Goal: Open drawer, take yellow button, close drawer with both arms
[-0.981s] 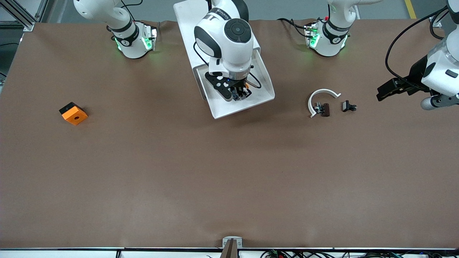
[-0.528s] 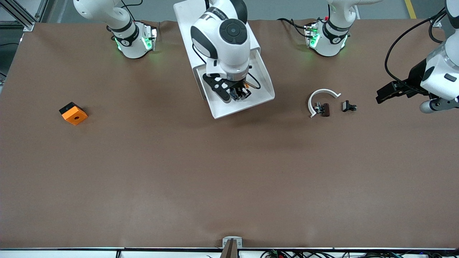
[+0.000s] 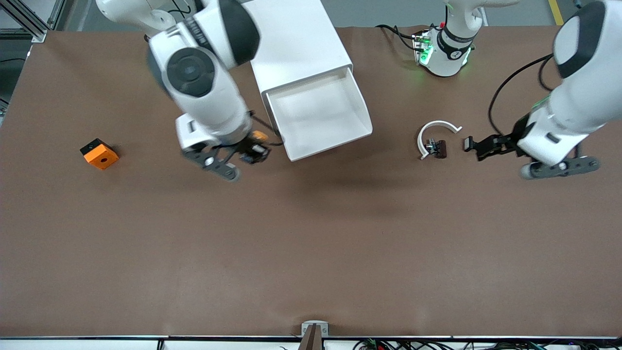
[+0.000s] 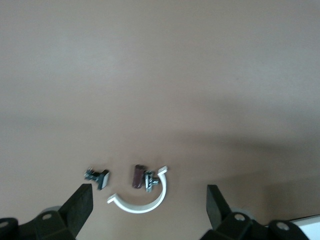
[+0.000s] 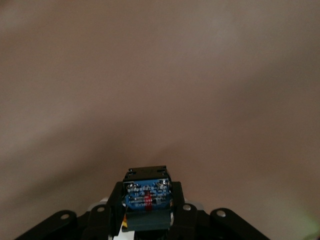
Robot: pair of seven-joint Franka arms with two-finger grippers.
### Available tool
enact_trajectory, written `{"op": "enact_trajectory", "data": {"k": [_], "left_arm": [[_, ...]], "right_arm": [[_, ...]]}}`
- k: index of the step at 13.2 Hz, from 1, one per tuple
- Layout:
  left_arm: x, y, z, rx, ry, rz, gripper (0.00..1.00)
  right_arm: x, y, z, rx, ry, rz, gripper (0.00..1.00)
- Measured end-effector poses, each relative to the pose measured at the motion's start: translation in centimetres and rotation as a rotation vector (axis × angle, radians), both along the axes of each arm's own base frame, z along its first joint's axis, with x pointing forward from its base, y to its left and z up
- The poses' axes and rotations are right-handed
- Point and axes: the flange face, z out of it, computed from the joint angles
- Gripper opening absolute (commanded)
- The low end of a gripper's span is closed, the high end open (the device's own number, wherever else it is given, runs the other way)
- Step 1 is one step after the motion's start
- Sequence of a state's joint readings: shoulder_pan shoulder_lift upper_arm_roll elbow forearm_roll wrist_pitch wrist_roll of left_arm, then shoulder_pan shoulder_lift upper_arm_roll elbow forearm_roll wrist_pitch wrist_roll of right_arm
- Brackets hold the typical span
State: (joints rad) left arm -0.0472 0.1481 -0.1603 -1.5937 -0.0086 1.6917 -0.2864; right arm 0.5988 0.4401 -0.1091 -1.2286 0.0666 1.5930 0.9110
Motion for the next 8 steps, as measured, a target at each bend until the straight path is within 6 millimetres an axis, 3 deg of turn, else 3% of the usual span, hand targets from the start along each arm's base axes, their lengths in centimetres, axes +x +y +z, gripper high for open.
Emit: {"op": "enact_trajectory", "data": {"k": [3, 5, 8], "left_arm": [[1.4, -3.5, -3.1, -0.038, -0.014, 0.004, 1.0], [2.1, -6.1, -5.4, -0.06, -0.012, 0.029, 1.0], [1.6, -12.1, -8.5, -0.069, -0.005, 0.076, 1.0]], "right_arm": [[4.0, -7.7, -2.3, -0.046, -0.001, 0.077, 0.0], [6.5, -13.1, -5.6, -0.039, -0.016, 0.121, 0.0], [8.8, -21.6, -11.1, -0.036, -0.052, 0.178, 0.0]]}}
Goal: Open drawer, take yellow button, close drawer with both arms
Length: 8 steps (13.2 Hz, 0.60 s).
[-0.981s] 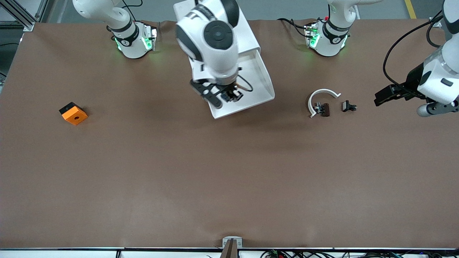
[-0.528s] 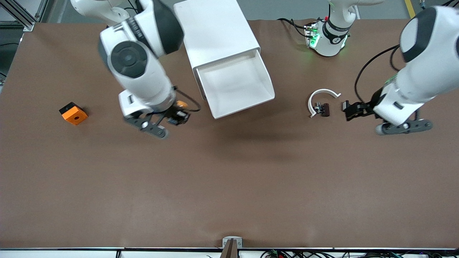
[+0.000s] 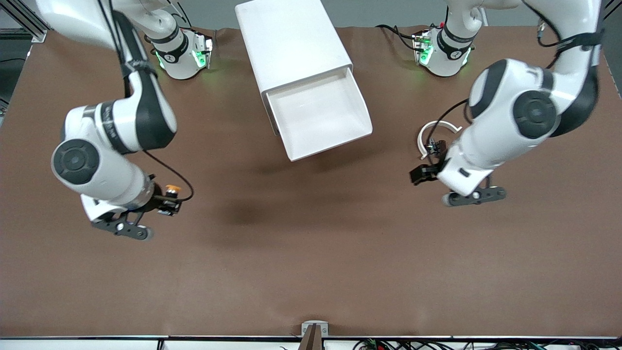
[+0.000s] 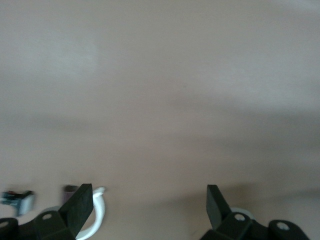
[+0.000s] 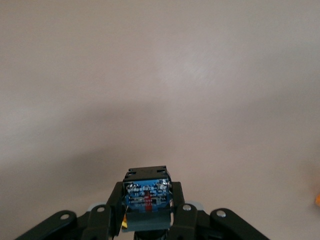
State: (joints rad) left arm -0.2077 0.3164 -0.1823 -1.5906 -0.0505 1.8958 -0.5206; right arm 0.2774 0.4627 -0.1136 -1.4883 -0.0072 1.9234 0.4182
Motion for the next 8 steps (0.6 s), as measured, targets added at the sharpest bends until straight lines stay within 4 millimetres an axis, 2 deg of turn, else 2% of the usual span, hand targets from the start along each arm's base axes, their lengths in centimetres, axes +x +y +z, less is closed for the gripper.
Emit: {"op": "enact_trajectory", "data": {"k": [2, 4, 6, 8], "left_arm": [[-1.0, -4.2, -2.1, 0.0, 0.016, 0.025, 1.0], [-1.9, -7.8, -4.1, -0.005, 0.018, 0.032, 1.0], [-2.7, -10.3, -6.0, -0.005, 0.028, 0.038, 1.0], [-3.8, -12.4, -8.0, 0.007, 0.055, 0.043, 1.0]], "right_arm": [[0.3, -6.2, -4.4, 0.003, -0.032, 0.032, 0.0], [-0.6, -12.5, -8.7, 0.001, -0.051, 0.057, 0.0], [-1.9, -18.2, -11.1, -0.001, -0.045, 0.06, 0.0], [-2.9, -21.8, -12.2, 0.0, -0.032, 0.036, 0.0]]}}
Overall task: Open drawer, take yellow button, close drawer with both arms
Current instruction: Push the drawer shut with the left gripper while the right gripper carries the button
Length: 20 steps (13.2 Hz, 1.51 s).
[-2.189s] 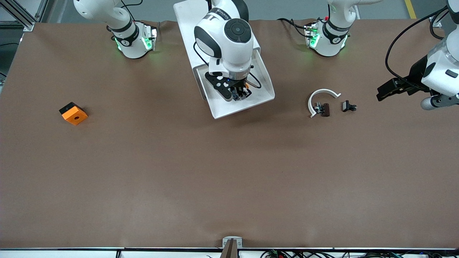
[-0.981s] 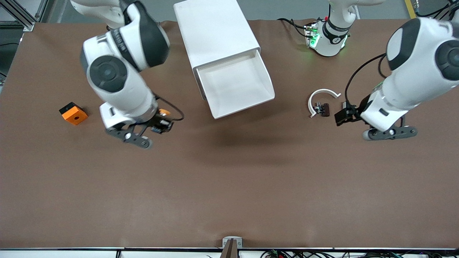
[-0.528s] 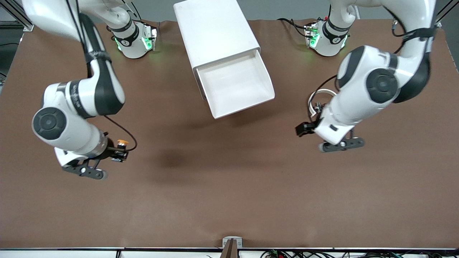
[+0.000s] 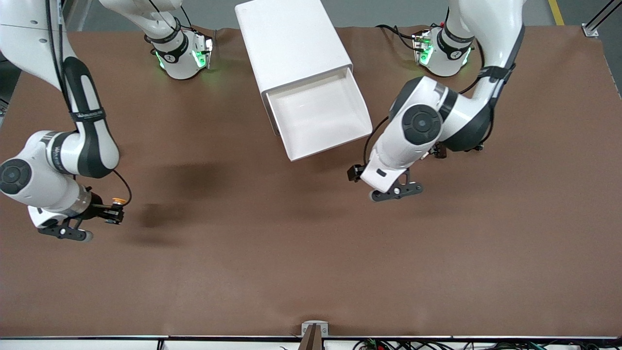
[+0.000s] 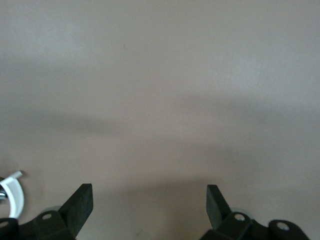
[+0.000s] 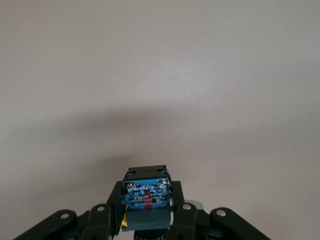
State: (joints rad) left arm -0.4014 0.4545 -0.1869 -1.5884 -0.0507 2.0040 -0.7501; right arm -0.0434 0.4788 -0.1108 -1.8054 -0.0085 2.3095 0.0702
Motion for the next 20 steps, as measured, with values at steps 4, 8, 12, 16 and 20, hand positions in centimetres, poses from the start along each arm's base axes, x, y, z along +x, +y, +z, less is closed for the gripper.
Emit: {"op": "enact_trajectory", "data": {"k": [4, 8, 12, 16, 20], "left_arm": [[-2.8, -4.4, -2.9, 0.031, 0.048, 0.04, 1.0], [-5.3, -7.5, -3.3, 0.039, 0.057, 0.03, 1.0], [-6.9, -9.2, -3.5, 0.016, 0.091, 0.03, 1.0], [-9.4, -11.4, -3.6, 0.019, 0.129, -0.004, 1.0], [-12.9, -13.7, -3.7, 0.037, 0.206, -0.012, 1.0]], "right_arm": [[-1.5, -2.7, -3.9, 0.028, -0.023, 0.006, 0.0], [-2.3, -3.5, -8.4, 0.098, -0.003, 0.017, 0.0], [-2.0, -3.1, -8.8, 0.097, -0.015, 0.032, 1.0], [-1.7, -3.0, -8.7, 0.095, -0.022, 0.053, 1.0], [-0.8, -3.0, -7.8, 0.093, -0.041, 0.065, 1.0]]}}
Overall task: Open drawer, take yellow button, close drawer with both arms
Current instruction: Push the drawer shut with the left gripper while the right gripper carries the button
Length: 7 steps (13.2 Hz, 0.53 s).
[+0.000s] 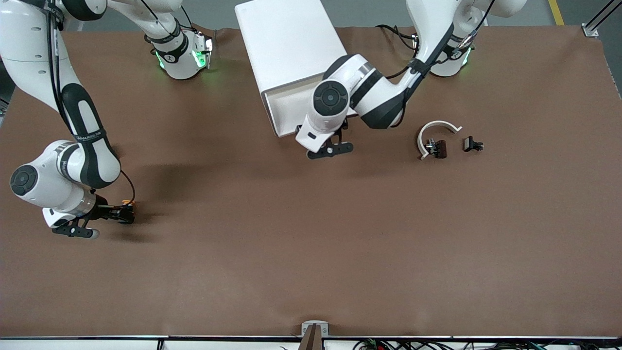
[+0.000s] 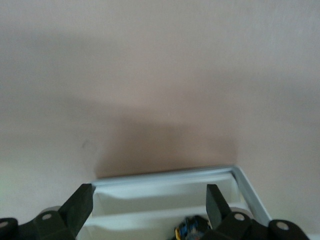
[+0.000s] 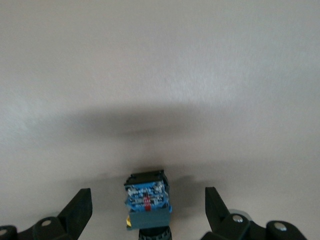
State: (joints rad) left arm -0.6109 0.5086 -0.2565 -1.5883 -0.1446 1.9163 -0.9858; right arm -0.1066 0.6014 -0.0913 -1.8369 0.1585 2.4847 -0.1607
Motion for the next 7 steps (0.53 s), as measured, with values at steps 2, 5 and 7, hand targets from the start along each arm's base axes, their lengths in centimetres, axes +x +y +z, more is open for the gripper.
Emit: {"op": "enact_trajectory", "data": {"k": [2, 5, 7], "left_arm": [[-1.7, -0.9, 0.0, 0.017, 0.035, -0.012, 1.0], [-3.6, -1.9, 0.0, 0.029, 0.074, -0.024, 1.0], [-4.9, -2.5, 0.0, 0.041, 0.097, -0.026, 1.0]], "right_arm": [[1.0, 0.4, 1.5, 0.009, 0.011, 0.016, 1.0], [2.9, 1.0, 7.8, 0.036, 0.093, 0.061, 1.0], [4.0, 1.5, 14.0, 0.013, 0.155, 0.112, 1.0]]}}
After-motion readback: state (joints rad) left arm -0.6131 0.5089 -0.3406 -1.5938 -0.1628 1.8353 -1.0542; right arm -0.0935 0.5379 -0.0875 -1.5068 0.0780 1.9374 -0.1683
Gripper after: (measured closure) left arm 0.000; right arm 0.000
